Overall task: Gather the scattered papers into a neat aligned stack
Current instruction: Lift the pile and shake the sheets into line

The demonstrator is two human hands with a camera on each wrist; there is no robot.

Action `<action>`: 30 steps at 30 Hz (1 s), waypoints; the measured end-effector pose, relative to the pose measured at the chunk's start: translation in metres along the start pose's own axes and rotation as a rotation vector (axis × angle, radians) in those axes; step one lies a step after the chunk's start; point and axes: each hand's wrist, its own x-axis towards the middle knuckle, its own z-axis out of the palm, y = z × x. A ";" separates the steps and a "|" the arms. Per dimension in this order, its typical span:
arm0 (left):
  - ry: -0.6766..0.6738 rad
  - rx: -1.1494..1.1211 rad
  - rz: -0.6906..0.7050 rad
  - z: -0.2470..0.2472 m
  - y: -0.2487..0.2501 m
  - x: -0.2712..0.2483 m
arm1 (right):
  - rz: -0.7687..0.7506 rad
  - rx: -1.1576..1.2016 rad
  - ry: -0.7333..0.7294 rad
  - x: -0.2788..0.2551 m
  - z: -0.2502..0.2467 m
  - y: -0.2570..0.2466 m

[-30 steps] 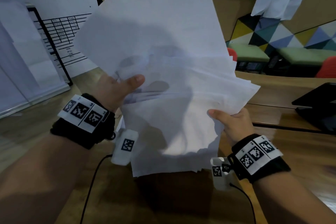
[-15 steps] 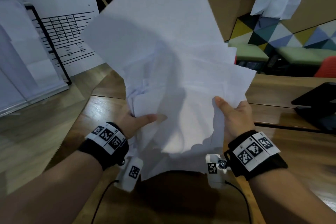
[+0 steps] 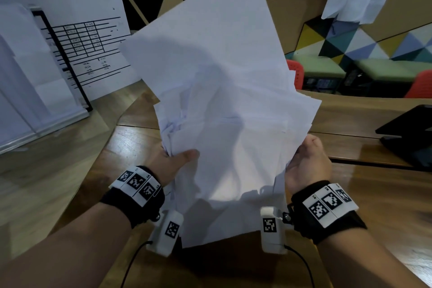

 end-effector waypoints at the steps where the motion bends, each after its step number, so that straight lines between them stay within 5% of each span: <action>1: 0.005 -0.022 -0.001 0.000 -0.001 0.000 | 0.001 -0.010 0.033 -0.001 -0.001 0.001; 3: 0.001 -0.067 -0.013 0.002 0.000 -0.001 | -0.033 -0.083 0.062 -0.006 -0.001 -0.002; 7: 0.026 -0.123 -0.013 0.006 0.006 0.002 | -0.060 0.133 -0.088 -0.018 0.004 -0.016; 12: 0.067 -0.184 0.025 0.006 0.020 0.003 | -0.229 -0.021 -0.079 -0.015 0.013 -0.023; 16: 0.084 -0.200 0.076 0.007 0.025 0.003 | -0.193 -0.093 -0.086 -0.005 0.017 -0.018; 25: 0.048 -0.160 -0.042 0.000 0.006 0.005 | 0.099 -0.826 -0.295 0.009 0.000 -0.012; 30: 0.066 -0.074 -0.060 -0.006 0.005 0.010 | -0.072 -0.817 -0.400 0.007 -0.003 -0.036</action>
